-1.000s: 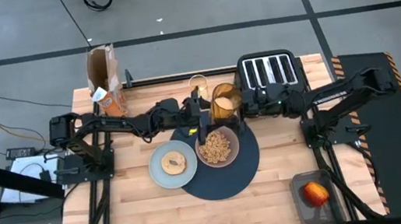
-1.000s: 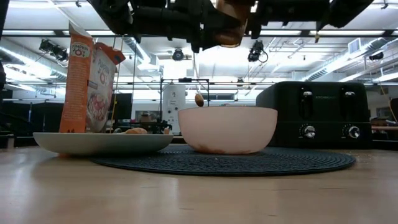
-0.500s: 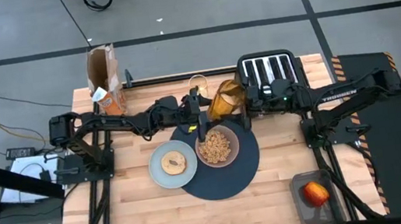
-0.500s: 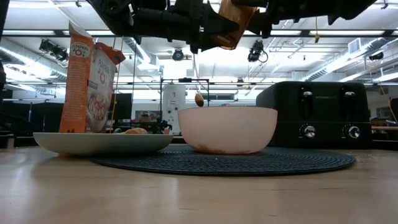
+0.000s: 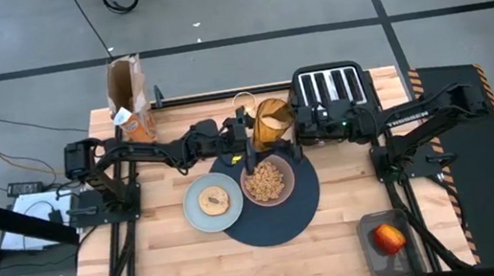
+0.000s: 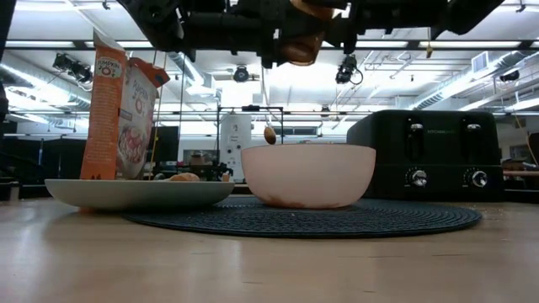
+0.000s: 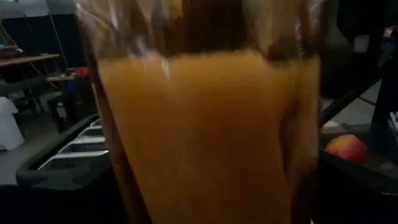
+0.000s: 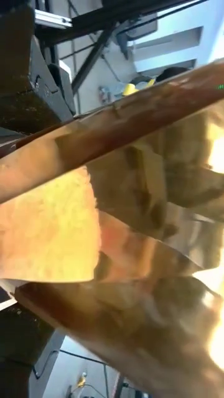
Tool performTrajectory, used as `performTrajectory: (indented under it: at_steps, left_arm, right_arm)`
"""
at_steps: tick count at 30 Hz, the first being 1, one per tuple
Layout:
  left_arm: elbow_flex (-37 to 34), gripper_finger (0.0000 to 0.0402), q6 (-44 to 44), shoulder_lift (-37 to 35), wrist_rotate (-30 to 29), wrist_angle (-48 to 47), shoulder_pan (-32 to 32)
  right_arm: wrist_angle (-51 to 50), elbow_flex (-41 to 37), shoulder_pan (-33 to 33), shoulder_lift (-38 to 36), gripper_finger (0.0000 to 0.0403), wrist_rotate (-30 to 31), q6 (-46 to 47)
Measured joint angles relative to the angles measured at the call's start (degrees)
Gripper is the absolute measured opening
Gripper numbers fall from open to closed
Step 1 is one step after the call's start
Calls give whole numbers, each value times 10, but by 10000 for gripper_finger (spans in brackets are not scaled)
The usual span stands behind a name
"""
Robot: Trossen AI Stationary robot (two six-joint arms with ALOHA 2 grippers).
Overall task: Arrange a breakfast setting
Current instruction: Put the yellow cup on the top right of the orange bowl
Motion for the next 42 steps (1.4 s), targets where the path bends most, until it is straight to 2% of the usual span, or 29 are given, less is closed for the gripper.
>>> performTrajectory:
  at_steps: [3,7,8,13,18,24,32,37,42]
  left_arm:
    - [1,360,-13,7,1,3,5]
    - [1,306,-23,12,3,-33,12]
    - [1,304,-16,12,-1,-41,12]
    - [1,304,5,12,-14,-63,14]
    - [1,304,20,12,-18,-69,17]
    - [2,304,17,11,-21,-49,18]
    - [0,305,14,11,-19,-71,19]
    - [1,355,11,11,-18,-60,18]
    - [0,341,-6,11,-5,-42,19]
  right_arm:
    - [-32,13,0,0,365,-1,-1]
    - [-79,32,0,0,365,5,-12]
    - [-94,36,0,0,365,9,-17]
    - [-124,40,0,0,387,10,-25]
    - [-162,40,3,-19,374,12,-59]
    - [-193,40,-4,-53,393,16,-68]
    - [-162,40,-15,-16,369,1,-50]
    - [-160,47,-17,0,364,-7,-40]
    - [-202,79,-18,24,364,-14,-42]
